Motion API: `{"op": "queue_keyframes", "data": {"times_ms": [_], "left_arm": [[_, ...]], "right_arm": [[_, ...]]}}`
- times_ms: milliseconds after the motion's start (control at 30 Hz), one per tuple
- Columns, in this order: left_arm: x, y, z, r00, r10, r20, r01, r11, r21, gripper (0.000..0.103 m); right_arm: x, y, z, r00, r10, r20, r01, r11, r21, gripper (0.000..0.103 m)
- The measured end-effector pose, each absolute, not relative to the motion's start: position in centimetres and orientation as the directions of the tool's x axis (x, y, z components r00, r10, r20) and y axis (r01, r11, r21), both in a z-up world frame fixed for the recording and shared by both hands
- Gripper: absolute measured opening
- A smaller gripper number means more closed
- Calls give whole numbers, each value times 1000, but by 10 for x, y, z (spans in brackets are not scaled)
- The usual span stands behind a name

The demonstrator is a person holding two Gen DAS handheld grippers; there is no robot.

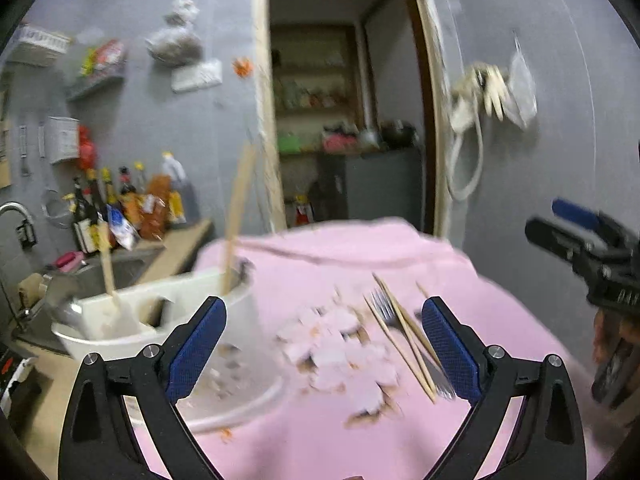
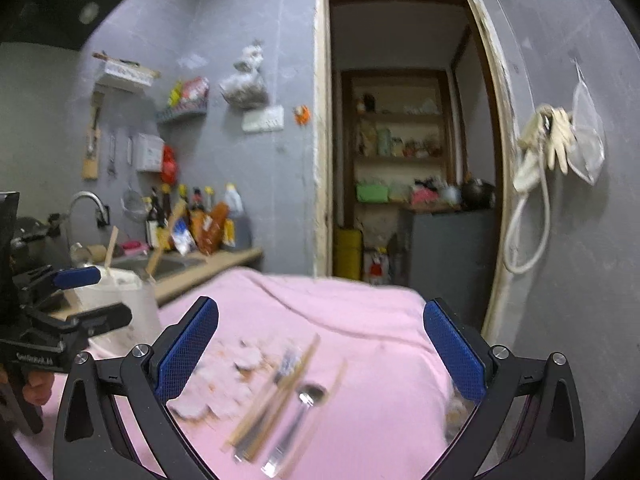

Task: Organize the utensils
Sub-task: 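Move the left tool toward the fork while the right tool approaches the chopsticks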

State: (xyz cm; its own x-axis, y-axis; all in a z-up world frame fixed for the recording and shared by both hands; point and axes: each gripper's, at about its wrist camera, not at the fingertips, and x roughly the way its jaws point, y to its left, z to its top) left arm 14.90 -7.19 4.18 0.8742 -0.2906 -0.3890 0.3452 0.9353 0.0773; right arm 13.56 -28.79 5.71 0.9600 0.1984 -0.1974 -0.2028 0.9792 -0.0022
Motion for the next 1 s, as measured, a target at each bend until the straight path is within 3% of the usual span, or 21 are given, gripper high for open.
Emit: {"op": "queue_keyframes", "data": {"times_ms": [233,400,467,667,833,1000], "left_arm": [[181,-110,11,788,-278,-549,393,914,102,96],[203,-124,-6,737,-268,-621,415,904,103,94],[214,-128,-12,710,-266,-651,424,901,94,87],[252,-135,-25,622,-284,-730,429,903,14,62],[285,-139,-35,542,-292,-788,406,912,-59,33],[304,-136,-40,495,-296,-817,365,924,-113,27]], "right_arm": [[163,-313,28,907,163,-389,-161,986,37,103],[193,-319,5,838,174,-517,-154,985,83,89],[207,-321,-5,804,185,-565,-158,983,97,75],[242,-329,-19,710,264,-653,-173,964,201,49],[266,-320,-25,647,305,-699,-202,952,228,33],[287,-310,-31,596,309,-741,-211,951,227,28]]}}
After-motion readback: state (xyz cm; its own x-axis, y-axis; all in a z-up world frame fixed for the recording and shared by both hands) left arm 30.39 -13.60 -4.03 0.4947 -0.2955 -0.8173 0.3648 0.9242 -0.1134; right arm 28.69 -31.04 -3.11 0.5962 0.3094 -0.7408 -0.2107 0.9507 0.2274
